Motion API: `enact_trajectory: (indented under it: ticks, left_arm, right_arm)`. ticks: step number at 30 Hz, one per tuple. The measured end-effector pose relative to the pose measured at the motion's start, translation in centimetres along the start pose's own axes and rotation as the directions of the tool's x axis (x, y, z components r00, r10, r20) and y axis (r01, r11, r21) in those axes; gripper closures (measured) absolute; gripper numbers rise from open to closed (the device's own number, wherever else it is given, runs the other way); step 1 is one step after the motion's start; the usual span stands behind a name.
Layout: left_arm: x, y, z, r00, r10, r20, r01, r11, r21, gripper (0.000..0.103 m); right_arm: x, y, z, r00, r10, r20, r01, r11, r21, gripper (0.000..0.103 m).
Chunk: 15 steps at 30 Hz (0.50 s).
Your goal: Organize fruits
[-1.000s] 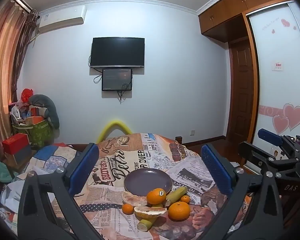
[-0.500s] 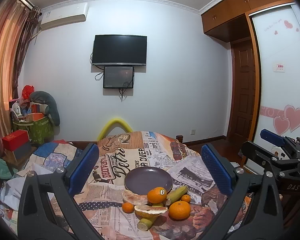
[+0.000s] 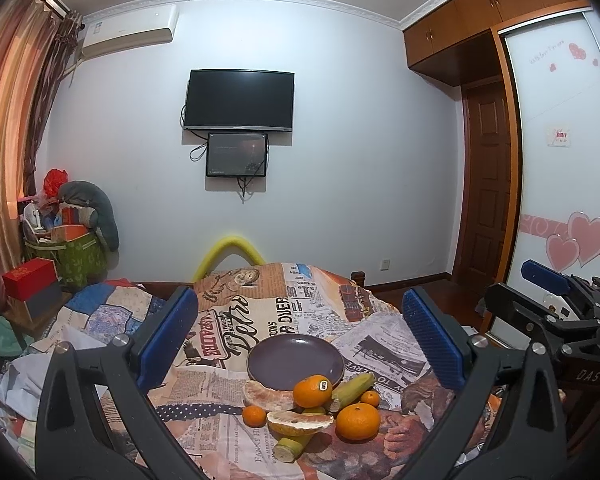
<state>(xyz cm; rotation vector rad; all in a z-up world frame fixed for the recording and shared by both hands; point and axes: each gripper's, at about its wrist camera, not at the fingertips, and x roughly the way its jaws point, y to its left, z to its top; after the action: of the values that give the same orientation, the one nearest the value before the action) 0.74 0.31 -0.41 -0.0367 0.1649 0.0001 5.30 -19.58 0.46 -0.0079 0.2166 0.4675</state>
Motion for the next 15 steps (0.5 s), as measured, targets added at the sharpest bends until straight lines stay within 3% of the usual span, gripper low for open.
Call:
enact_trajectory:
  ticks: [15]
  left_arm:
    - [-0.20, -0.11, 0.17, 1.000, -0.006, 0.007, 0.006, 1.000, 0.000, 0.000]
  right_arm:
    - [0.34, 0.03, 0.40, 1.000, 0.001, 0.000, -0.001, 1.000, 0.001, 0.000]
